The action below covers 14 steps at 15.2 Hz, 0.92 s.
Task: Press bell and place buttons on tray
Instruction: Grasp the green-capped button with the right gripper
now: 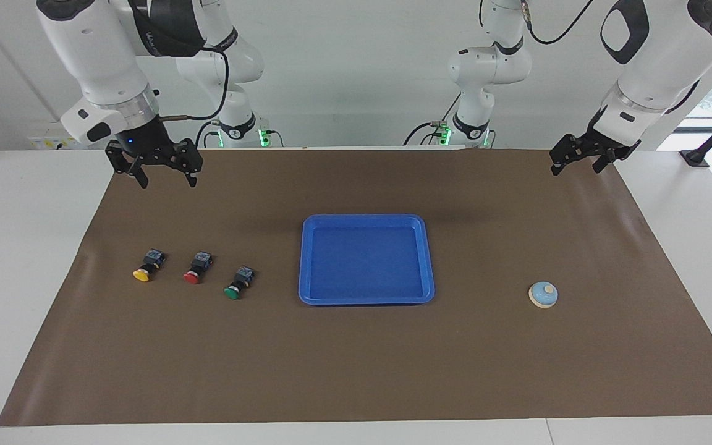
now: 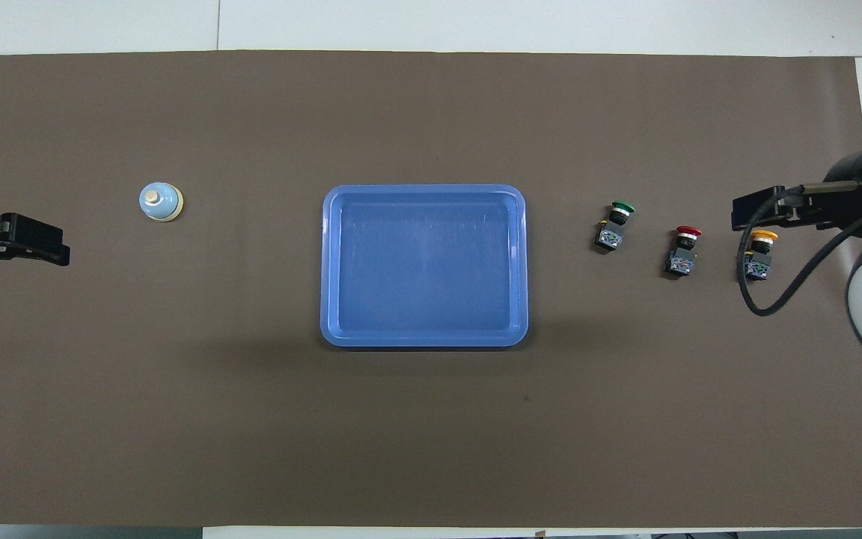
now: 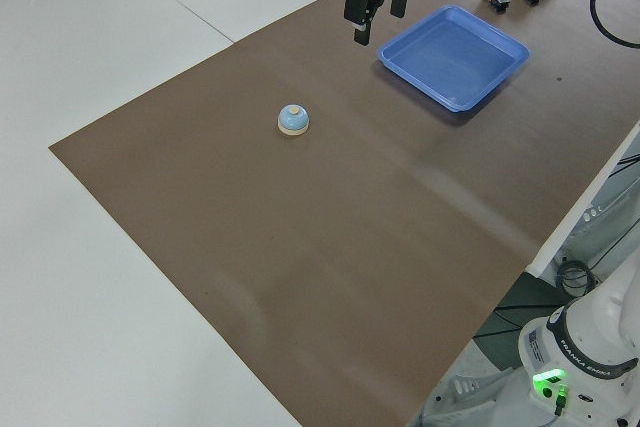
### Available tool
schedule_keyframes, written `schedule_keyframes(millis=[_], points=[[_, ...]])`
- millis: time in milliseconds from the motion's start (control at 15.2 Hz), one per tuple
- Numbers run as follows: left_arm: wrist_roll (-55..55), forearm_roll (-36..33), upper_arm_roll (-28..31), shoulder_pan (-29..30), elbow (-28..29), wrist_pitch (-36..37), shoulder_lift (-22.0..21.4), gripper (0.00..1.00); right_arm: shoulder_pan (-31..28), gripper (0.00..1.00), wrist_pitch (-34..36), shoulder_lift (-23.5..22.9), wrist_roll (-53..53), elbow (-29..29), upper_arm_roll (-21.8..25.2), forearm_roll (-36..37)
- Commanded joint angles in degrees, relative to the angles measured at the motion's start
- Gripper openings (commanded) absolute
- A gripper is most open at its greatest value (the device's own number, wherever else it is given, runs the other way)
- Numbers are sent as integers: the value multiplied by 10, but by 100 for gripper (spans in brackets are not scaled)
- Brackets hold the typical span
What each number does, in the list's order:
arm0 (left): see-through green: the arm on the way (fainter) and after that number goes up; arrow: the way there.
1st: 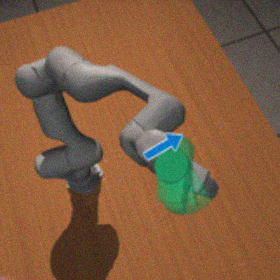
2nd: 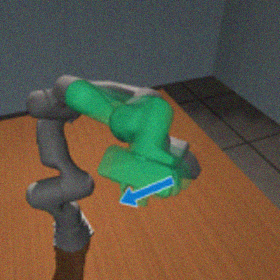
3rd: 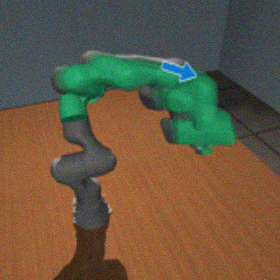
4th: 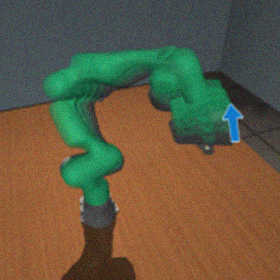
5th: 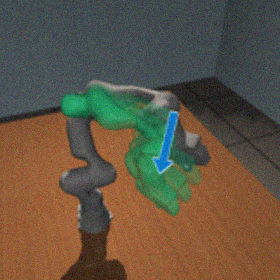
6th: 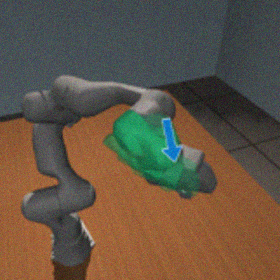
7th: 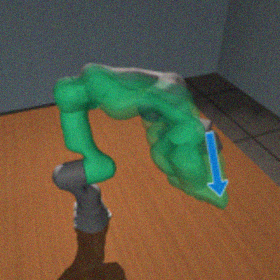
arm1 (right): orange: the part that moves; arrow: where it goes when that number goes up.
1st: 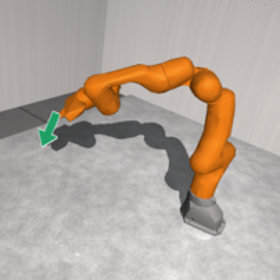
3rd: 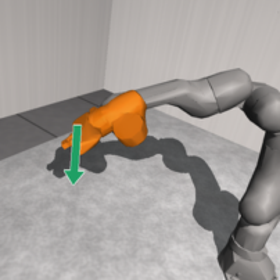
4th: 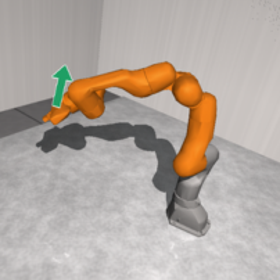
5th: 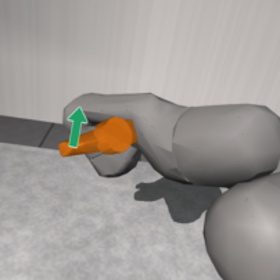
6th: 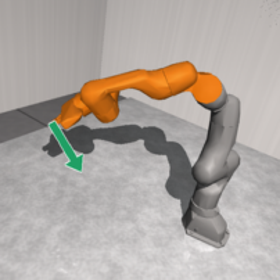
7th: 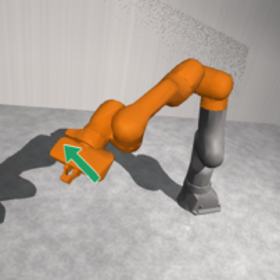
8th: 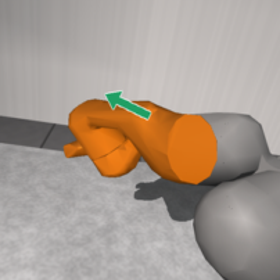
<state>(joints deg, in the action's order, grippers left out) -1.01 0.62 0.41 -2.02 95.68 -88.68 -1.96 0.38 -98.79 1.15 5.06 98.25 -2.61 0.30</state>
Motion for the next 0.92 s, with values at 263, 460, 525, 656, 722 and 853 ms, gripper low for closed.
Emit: schedule_keyframes(millis=[263, 460, 525, 656, 722, 853], points=[[-4, -6, 2, -1, 12, 1, -13, 100, 44, 100, -116, -52, 149, 69, -2, -9], [-4, -6, 2, -1, 12, 1, -13, 100, 54, 100, -198, -74, 180, 113, -2, -9], [-4, -6, 2, -1, 12, 1, -13, 100, 54, 100, -227, -79, 189, 130, -2, -9], [-4, -6, 2, -1, 12, 1, -13, 100, 54, 100, -278, -78, 192, 170, -2, -8], [-4, -6, 2, -1, 12, 1, -13, 100, 54, 100, -294, -78, 192, 183, -2, -7], [-4, -6, 2, -1, 12, 1, -13, 100, 57, 100, -306, -90, 193, 186, -2, -5]])
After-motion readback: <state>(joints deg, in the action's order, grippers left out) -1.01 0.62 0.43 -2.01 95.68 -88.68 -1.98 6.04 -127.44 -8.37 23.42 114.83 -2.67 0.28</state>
